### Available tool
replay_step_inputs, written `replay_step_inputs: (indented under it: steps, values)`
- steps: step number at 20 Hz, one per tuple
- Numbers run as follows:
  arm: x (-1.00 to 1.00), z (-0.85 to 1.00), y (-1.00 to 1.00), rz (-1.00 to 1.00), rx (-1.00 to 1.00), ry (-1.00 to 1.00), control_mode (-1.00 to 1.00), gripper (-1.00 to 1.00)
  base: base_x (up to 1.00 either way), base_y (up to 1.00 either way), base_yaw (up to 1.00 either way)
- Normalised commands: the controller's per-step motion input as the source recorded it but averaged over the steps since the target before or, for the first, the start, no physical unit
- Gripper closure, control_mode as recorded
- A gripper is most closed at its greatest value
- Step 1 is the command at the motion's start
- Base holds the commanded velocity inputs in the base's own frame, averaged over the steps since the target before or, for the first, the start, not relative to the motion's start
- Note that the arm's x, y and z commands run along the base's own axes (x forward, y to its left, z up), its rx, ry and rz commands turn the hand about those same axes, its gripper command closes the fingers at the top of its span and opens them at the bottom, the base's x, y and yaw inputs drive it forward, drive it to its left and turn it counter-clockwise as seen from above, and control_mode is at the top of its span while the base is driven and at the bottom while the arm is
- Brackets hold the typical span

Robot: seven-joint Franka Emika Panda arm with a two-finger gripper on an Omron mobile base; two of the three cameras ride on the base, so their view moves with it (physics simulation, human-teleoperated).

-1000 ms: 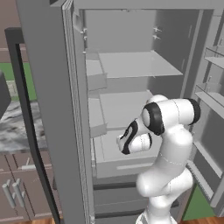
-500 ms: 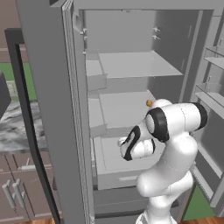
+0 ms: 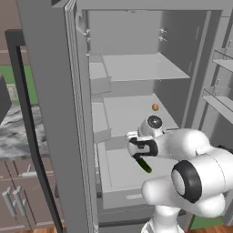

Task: Place the bell pepper and cucumber inside the fridge drawer. Close the drawer after placing the vegetables.

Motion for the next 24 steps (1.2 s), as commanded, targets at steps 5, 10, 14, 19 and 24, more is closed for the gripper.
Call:
replay_step_inputs:
  steps: [5,10,14,19,24]
  values:
    - [-0.43,1.00,0.00,-0.06,0.00,0.12,-1.00,-1.00,0.00,0.00,0.00]
    - [-0.97,0.84,0.00,-0.02,0.00,0.11,-1.00,-1.00,0.00,0.00,0.00]
    - [-1.00,0.34,0.00,-0.01,0.00,0.00,-1.00,-1.00,0.00,0.00,0.00]
    - [-1.00,0.34,0.00,-0.01,0.00,0.03,-1.00,-1.00,0.00,0.00,0.00]
    - [-0.59,-0.01,0.00,0.00,0.00,0.13,-1.00,-1.00,0.00,0.00,0.00]
